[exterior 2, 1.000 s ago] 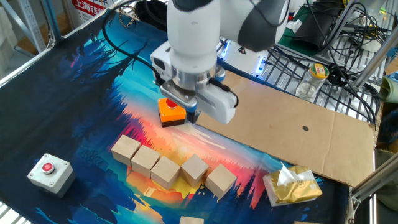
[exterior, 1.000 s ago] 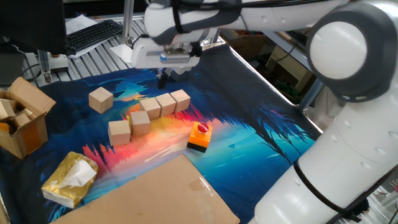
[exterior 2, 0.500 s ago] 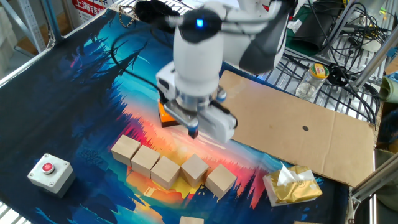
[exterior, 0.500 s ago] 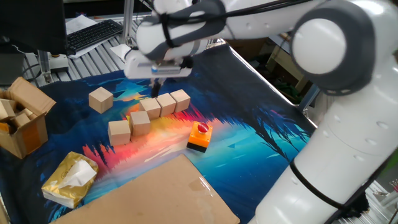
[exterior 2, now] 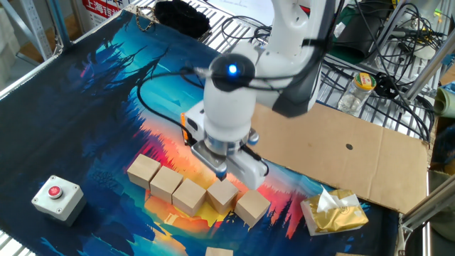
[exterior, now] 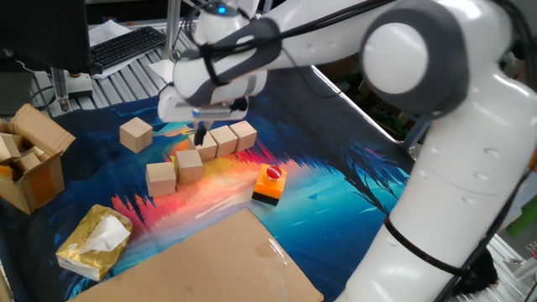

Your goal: Stack the blocks into a pyramid shape

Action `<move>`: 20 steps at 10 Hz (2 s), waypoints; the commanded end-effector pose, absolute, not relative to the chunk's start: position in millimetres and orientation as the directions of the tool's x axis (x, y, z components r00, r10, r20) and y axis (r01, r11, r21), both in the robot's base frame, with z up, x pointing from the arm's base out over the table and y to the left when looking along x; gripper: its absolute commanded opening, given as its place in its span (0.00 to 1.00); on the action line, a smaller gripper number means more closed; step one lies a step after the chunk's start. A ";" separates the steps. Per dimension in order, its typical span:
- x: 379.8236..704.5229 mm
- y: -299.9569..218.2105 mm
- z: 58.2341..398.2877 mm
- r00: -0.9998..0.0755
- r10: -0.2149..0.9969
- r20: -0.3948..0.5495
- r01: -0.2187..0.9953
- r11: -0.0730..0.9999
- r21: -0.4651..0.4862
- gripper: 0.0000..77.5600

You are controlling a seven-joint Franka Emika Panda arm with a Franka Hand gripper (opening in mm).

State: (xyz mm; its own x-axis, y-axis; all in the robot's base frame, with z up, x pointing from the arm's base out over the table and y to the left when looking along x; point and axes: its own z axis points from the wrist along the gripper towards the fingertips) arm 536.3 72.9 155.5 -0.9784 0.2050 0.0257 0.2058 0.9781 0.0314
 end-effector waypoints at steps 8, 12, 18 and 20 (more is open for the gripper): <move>539.8 77.0 153.5 -0.976 0.215 0.016 0.216 0.976 0.023 1.00; 539.8 77.0 153.5 -0.976 0.215 0.016 0.216 0.976 0.023 1.00; 543.2 77.9 115.3 -0.970 0.240 -0.032 0.240 0.971 -0.009 1.00; 542.7 78.9 110.9 -0.967 0.253 -0.025 0.253 0.967 -0.008 1.00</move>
